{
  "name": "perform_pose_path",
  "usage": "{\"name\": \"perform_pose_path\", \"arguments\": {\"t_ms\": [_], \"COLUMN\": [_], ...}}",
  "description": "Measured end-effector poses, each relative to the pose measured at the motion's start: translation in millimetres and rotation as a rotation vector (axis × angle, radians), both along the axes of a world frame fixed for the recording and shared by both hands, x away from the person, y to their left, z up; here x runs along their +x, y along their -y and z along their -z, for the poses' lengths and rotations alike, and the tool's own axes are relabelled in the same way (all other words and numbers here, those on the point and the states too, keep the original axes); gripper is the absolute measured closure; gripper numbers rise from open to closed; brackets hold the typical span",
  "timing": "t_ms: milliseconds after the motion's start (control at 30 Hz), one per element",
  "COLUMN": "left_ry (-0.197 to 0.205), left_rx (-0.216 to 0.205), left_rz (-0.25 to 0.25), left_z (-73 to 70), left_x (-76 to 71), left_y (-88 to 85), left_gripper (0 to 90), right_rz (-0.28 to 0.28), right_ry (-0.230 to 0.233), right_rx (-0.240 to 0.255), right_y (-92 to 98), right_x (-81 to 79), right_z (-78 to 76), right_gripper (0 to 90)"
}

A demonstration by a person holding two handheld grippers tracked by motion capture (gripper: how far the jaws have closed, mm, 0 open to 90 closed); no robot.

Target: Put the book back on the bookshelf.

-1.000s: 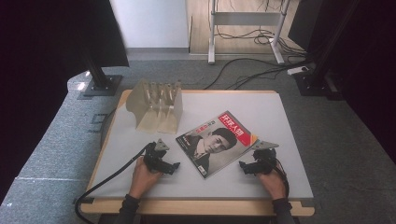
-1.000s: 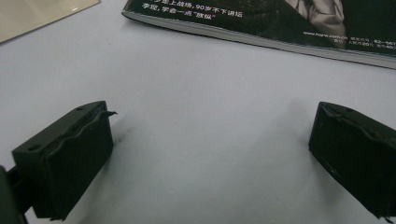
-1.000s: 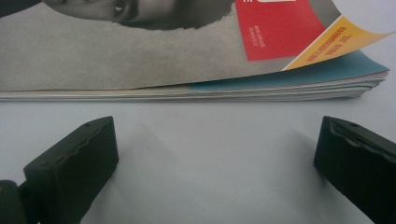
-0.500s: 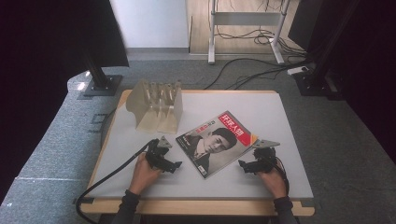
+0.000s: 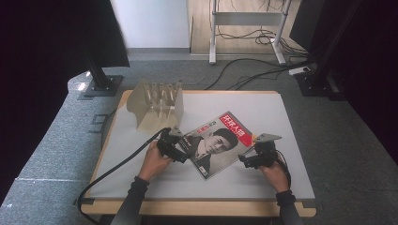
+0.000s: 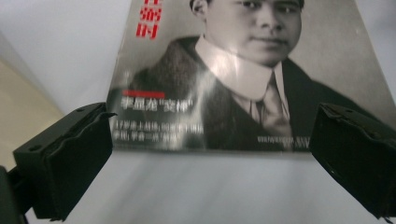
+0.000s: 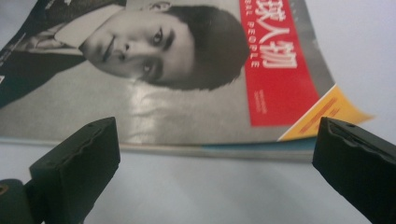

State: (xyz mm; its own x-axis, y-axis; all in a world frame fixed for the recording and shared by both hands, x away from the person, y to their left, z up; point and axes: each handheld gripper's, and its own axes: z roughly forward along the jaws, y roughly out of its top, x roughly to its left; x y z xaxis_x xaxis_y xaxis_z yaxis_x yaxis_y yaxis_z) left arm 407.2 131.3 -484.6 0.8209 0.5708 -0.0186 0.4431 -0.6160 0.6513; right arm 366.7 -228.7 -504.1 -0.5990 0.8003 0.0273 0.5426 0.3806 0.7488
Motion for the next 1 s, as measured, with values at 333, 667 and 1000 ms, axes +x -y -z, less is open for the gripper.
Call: {"name": "perform_pose_path", "arguments": {"t_ms": [333, 667, 1000], "left_ry": [0.004, 0.002, 0.001], "left_rx": [0.021, 0.035, 0.081], "left_rz": [0.035, 0.029, -0.011], "left_z": [-2.9, 9.8, 30.2], "left_x": [23.2, 48.5, 62.4], "left_y": [28.6, 51.9, 53.0], "left_gripper": [0.0, 0.0, 0.0], "right_rz": [0.000, -0.024, -0.010], "right_ry": [0.024, 0.002, -0.022], "right_rx": [-0.036, -0.054, -0.067], "right_y": [-3.2, -7.0, 2.4], "right_x": [21.7, 48.9, 69.7], "right_z": [-8.5, 1.0, 13.5], "right_gripper": [0.8, 2.1, 2.1]}}
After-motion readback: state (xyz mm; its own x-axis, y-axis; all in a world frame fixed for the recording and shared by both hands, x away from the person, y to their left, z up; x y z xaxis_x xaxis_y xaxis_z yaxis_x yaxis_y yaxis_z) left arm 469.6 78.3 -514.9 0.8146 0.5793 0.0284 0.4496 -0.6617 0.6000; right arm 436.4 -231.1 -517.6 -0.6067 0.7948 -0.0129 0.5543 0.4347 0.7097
